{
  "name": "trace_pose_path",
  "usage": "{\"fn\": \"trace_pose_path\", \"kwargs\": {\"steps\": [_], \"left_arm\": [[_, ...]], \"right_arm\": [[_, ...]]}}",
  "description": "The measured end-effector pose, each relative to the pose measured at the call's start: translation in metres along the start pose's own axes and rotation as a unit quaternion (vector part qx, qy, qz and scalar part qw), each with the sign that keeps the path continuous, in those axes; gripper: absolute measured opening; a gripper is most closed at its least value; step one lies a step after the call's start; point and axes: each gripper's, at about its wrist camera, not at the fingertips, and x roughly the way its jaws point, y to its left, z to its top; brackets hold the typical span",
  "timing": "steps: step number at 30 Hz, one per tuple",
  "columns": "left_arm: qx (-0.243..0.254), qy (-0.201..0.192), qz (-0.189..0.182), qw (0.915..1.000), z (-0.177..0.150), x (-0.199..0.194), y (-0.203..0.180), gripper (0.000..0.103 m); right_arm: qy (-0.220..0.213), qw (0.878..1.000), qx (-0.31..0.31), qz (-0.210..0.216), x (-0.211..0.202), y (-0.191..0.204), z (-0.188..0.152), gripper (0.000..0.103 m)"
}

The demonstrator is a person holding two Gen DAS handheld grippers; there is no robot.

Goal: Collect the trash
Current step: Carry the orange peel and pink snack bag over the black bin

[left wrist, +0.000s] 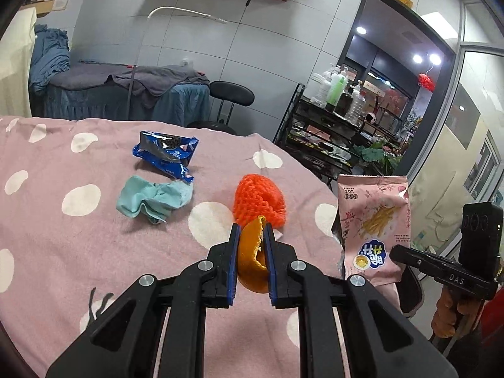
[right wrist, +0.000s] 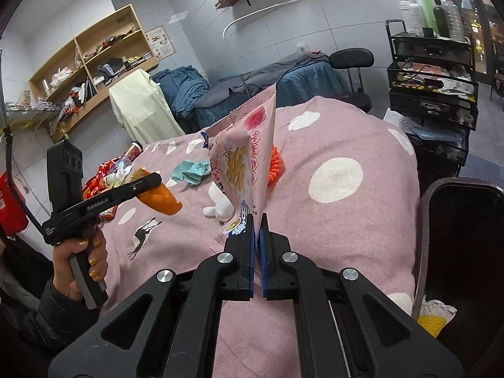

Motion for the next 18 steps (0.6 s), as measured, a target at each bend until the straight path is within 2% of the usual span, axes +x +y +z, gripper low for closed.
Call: {"fn": "trace_pose_path", "kwargs": {"steps": [10, 18], "left_arm": [[0.019, -0.007, -0.046, 0.9987, -0.009, -0.005, -0.052, 0.015], [0.038, 0.006, -0.085, 0.9956, -0.014, 0.011, -0.090, 0.015]], "right_arm": [[-0.046, 0.996, 0.050, -0.050, -0.052, -0.040, -0.015, 0.004], [-0.075, 0.985, 0.076, -0.138, -0.086, -0.073, -0.033, 0.004]]}}
